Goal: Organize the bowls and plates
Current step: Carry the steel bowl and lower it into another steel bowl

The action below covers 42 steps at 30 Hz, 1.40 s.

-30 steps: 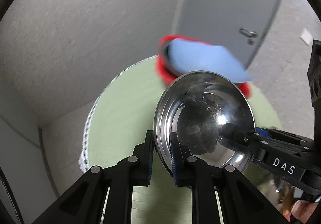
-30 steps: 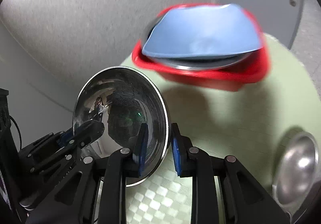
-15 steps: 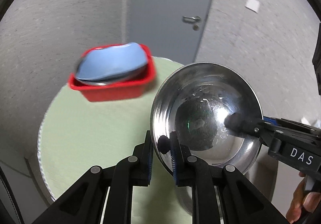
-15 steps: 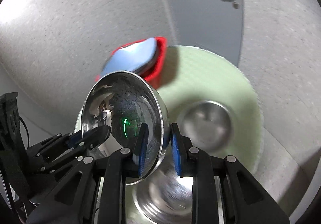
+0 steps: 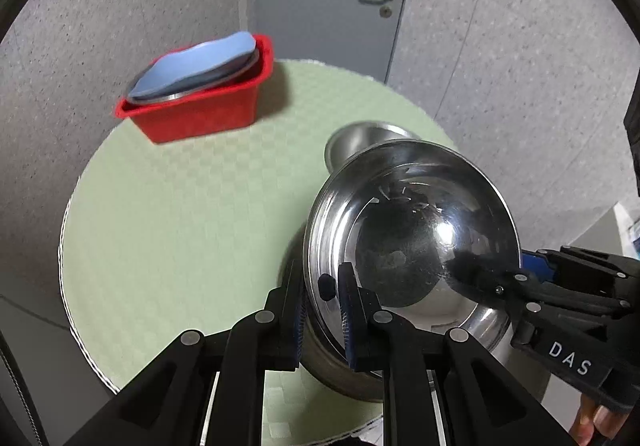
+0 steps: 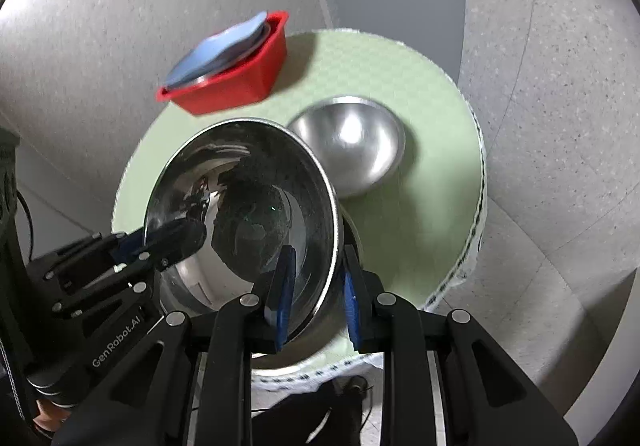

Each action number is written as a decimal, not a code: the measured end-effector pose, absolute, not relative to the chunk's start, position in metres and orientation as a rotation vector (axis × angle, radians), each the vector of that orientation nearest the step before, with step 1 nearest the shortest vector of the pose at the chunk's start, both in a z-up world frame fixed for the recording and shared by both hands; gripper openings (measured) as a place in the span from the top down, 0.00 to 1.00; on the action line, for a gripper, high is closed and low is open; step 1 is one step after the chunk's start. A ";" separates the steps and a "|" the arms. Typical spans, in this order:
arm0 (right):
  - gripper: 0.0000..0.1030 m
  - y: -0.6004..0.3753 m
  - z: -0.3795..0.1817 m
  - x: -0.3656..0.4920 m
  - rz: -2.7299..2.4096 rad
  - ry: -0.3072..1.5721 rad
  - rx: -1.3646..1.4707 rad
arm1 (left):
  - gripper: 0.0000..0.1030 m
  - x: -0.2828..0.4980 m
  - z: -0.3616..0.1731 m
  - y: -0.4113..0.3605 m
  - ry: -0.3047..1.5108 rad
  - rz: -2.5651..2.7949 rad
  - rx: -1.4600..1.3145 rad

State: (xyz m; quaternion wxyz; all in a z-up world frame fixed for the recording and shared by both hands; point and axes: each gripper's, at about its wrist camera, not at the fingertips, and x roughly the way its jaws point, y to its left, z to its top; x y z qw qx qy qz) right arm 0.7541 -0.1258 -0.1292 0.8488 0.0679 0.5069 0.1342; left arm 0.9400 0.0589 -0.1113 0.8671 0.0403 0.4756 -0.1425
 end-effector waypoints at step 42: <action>0.65 -0.128 -0.132 0.740 0.329 1.061 0.079 | 0.61 0.927 -0.131 0.041 1.037 -0.251 0.048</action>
